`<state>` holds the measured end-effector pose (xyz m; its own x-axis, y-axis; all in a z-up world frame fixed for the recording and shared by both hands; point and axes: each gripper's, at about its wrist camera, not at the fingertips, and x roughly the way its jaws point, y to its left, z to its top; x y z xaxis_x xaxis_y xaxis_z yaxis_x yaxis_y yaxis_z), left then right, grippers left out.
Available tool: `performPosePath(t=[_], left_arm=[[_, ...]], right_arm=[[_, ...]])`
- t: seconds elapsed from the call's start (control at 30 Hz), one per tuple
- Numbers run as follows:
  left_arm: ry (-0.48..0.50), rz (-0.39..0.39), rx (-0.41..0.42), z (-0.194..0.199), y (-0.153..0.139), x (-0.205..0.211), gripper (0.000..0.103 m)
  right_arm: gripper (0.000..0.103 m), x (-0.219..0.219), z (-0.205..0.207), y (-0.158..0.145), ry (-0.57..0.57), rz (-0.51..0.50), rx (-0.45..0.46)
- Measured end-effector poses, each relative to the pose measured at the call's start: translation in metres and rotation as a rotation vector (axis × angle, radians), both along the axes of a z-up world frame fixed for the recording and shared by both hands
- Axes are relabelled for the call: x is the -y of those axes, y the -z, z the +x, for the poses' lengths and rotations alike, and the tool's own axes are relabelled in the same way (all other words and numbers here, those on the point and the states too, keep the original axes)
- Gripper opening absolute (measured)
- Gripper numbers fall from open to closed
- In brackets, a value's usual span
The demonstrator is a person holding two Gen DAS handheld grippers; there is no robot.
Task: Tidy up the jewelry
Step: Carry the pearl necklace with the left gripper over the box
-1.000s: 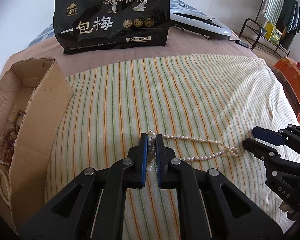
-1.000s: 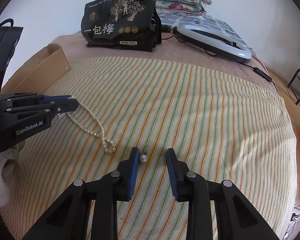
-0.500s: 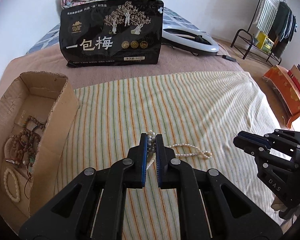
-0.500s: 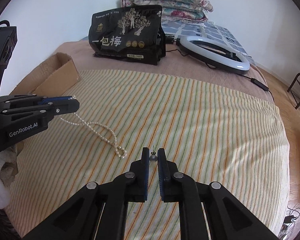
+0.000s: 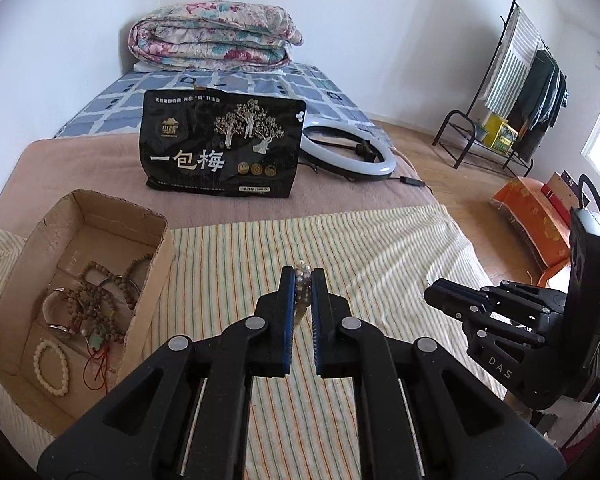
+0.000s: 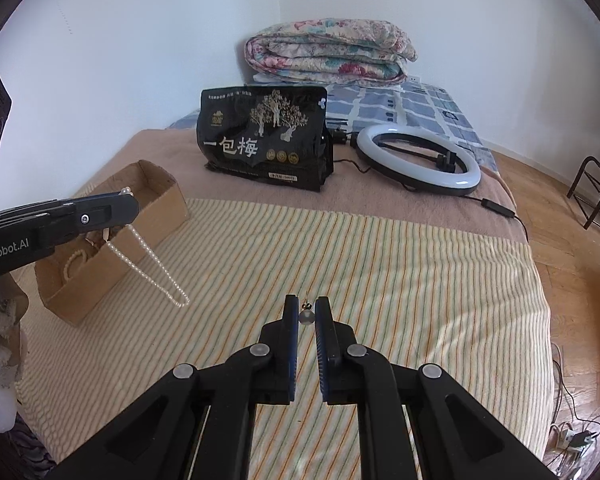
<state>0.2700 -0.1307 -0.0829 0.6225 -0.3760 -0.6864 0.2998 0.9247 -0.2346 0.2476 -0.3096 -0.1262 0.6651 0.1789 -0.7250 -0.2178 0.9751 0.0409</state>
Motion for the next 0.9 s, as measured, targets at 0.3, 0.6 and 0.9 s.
performPosePath(t=[0.3,0.6,0.9], left_arm=[[-0.044,-0.041,0.051,-0.011,-0.030,-0.036,0.005],[-0.099,-0.049,0.111,-0.022,-0.057,-0.081,0.005],[-0.177,-0.017,0.139,-0.024,-0.062,-0.128,0.005]], right_arm=[[0.006,-0.015,-0.007,-0.036,-0.004,0.048,0.069],[0.006,-0.044,-0.002,-0.052,-0.039,0.076,0.101],[0.006,-0.092,0.012,-0.057,-0.112,0.107,0.114]])
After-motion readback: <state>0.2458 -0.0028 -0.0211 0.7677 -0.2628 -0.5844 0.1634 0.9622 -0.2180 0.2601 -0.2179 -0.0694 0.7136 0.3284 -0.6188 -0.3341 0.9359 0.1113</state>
